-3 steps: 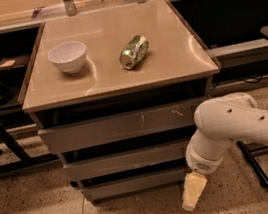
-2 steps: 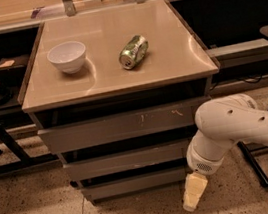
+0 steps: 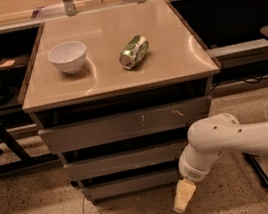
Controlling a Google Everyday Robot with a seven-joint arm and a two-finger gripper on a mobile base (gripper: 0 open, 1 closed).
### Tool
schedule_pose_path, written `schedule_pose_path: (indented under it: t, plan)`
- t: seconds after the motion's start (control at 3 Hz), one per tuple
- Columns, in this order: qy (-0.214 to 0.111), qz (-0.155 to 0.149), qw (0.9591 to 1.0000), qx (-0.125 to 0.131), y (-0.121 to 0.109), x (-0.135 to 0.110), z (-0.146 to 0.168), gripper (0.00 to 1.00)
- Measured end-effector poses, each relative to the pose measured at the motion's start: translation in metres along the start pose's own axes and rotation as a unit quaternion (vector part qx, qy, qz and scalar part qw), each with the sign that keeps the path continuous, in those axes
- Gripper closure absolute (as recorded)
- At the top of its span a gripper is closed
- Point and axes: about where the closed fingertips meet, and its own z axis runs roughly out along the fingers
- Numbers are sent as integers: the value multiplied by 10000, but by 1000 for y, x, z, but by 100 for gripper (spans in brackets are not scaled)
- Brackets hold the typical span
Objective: Open bottom drawer
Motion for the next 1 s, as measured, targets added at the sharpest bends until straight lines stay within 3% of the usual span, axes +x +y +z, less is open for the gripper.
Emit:
schedule_pose_path:
  t: [0.33,0.67,1.0]
  plan:
    - [-132,67,9999,22,-27,-3,65,0]
    - [-130,65,9999,25,-27,-3,64,0]
    - [-344,66,9993,-112,-28,-2,87,0]
